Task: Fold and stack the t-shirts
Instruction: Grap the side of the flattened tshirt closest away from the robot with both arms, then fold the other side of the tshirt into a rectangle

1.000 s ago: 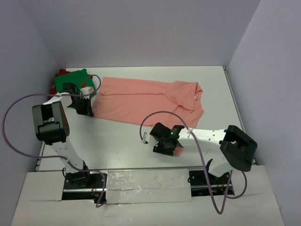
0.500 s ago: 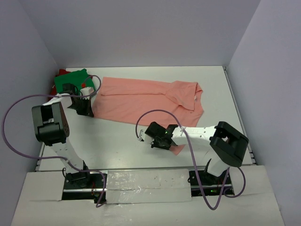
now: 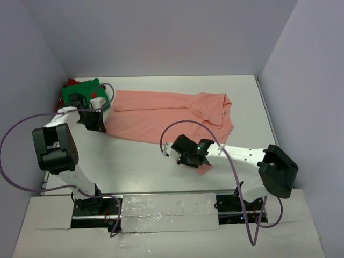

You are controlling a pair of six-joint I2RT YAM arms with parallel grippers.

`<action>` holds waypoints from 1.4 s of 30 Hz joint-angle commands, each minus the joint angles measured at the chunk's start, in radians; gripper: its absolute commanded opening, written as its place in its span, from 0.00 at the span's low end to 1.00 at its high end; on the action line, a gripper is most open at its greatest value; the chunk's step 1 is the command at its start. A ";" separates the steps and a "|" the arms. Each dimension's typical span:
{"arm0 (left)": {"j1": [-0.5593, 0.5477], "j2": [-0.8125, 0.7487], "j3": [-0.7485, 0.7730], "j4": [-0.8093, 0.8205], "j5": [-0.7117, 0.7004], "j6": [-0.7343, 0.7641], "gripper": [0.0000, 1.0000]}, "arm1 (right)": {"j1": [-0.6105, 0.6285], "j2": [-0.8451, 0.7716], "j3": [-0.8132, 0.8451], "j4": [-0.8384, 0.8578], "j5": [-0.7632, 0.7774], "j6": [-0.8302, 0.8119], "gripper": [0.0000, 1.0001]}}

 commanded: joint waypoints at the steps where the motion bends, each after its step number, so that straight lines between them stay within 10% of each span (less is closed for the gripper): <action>1: 0.001 -0.064 0.079 -0.058 0.040 0.011 0.00 | -0.054 -0.084 0.066 -0.035 0.089 -0.014 0.00; 25: -0.122 0.317 0.683 -0.170 -0.006 -0.032 0.00 | -0.546 0.288 0.552 0.131 0.115 -0.301 0.00; 42: -0.133 0.435 0.766 -0.129 -0.084 -0.055 0.00 | -0.672 0.505 0.733 0.215 0.117 -0.376 0.00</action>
